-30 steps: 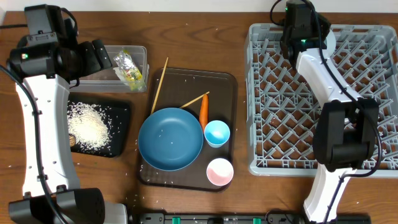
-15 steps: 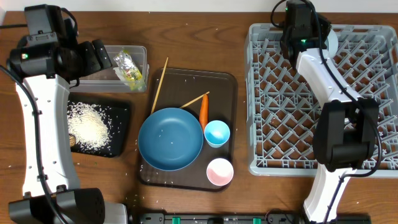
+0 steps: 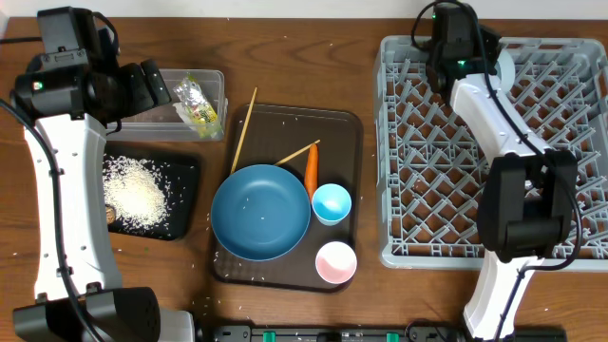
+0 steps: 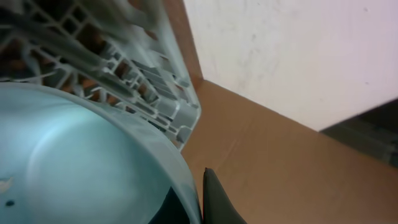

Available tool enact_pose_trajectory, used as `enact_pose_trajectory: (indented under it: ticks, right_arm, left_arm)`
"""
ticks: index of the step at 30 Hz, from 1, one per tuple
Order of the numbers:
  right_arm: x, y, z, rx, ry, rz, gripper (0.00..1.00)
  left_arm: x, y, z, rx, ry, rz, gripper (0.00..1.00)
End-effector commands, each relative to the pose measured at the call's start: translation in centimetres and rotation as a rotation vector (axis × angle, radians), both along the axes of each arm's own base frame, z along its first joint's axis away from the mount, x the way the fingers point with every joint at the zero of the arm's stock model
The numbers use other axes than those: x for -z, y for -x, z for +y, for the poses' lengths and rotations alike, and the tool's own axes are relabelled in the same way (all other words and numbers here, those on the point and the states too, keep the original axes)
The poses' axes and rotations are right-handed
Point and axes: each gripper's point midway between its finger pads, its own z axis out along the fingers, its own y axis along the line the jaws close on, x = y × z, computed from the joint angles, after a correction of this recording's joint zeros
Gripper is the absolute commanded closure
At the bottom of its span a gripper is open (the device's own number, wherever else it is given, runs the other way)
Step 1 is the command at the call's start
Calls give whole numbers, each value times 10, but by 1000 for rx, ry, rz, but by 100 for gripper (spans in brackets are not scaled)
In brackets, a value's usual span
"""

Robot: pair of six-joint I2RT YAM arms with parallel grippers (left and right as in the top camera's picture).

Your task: Sort waste into correct bins and load items into the dishwasher rack

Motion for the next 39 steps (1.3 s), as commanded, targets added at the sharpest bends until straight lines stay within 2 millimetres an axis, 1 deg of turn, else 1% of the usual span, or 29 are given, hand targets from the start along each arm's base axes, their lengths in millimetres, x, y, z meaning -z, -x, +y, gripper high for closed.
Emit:
enact_pose_trajectory:
  ticks: [1,9,12,15,19,20,22,24,28,32,34,39]
  right_arm:
    - [11,-2,10,-32,8,45,99]
    - [12,-2,14,-39,9,47,99]
    - [10,-2,12,-35,20,45,99]
    - [-4,-4,4,-9,82,23,99]
    - [-34,-13,-3,30,151,-81,99]
    - [-39,-15,-3,29,162,-96,99]
    - [-44,-17,-3,18,182,-90,99]
    - [-43,-17,-2,2,202,-57,99]
    - [-32,-13,-3,-27,225,39,99]
    - [-13,-2,-7,-74,279,236,99]
    - [-9,-1,-7,-87,275,260,99]
    - [-5,-5,-3,-118,254,256,99]
  left_arm:
    - [8,2,2,-9,6,22,2]
    - [8,2,2,-9,6,23,2]
    - [8,2,2,-9,6,22,2]
    - [8,1,2,-9,6,23,2]
    - [8,2,2,-9,6,23,2]
    - [8,2,2,-9,6,22,2]
    - [8,2,2,-9,6,22,2]
    - [8,2,2,-9,6,22,2]
    - [8,2,2,-9,6,22,2]
    - [8,2,2,-9,6,22,2]
    - [8,2,2,-9,6,22,2]
    - [8,2,2,-9,6,23,2]
